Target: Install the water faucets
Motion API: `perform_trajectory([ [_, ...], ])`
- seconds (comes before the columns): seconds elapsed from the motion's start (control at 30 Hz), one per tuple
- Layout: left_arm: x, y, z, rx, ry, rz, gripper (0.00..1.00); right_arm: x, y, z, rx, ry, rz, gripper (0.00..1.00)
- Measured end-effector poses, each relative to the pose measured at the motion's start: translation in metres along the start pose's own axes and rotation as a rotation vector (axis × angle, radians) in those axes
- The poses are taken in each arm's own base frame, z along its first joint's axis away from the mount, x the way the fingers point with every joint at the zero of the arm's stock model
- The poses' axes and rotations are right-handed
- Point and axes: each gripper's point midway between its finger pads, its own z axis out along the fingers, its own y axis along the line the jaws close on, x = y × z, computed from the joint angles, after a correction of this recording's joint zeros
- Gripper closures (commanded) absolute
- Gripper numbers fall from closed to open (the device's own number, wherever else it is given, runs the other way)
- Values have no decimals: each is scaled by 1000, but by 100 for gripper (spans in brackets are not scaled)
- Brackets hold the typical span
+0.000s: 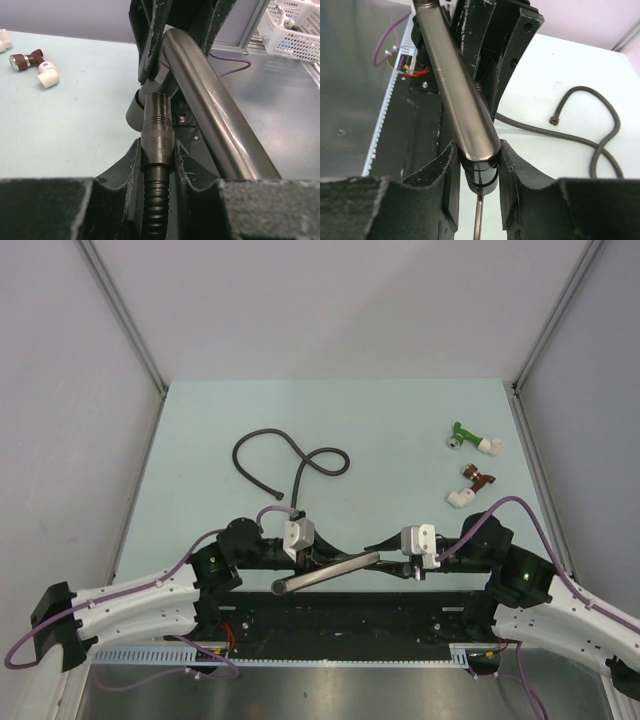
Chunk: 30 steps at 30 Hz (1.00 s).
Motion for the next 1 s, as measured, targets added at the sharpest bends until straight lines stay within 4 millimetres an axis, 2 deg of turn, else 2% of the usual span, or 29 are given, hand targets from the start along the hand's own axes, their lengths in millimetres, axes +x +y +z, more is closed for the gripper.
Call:
perform_trajectory([
  [0.33, -12, 7, -5, -65, -95, -12, 100, -12, -17, 3, 64, -152, 204, 100],
  [0.83, -14, 25, -8, -194, -214, -190, 100, 3, -37, 7, 142, -266, 374, 100],
  [1.0, -17, 28, -8, -208, -231, -195, 92, 3, -41, 6, 147, -288, 395, 100],
])
